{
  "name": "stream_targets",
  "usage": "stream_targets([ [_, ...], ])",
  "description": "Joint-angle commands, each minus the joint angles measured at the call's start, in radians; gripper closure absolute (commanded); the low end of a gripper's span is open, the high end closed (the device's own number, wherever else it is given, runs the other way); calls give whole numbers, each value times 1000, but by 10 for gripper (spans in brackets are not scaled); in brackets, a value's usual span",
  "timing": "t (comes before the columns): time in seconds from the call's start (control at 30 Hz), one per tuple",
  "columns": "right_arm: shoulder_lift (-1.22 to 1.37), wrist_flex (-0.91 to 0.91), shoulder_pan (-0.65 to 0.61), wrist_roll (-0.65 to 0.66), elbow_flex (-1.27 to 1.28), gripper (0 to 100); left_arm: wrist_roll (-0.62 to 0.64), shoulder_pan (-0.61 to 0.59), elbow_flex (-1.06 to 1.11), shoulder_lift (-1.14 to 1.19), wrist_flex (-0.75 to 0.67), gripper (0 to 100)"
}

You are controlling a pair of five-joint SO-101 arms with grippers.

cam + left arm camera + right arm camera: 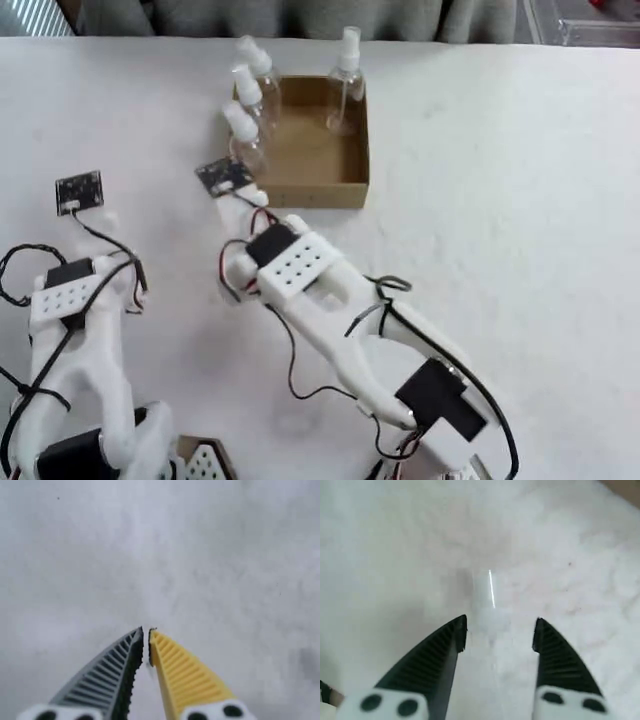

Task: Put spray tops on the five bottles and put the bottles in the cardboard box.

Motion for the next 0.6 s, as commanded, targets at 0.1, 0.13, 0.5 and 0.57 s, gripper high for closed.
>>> stream_targets([
  [0.1,-12,248,99,-3,-229,806,14,-7,-54,-8,-23,961],
  [0.13,-12,275,128,-3,-244,812,14,-7,-54,-8,-23,961],
  [0.5,-28,549,275,123,-252,864,12,-5,-52,-8,-23,961],
  [0.57,-64,573,297,123,-224,864,12,-5,-51,-8,-23,961],
])
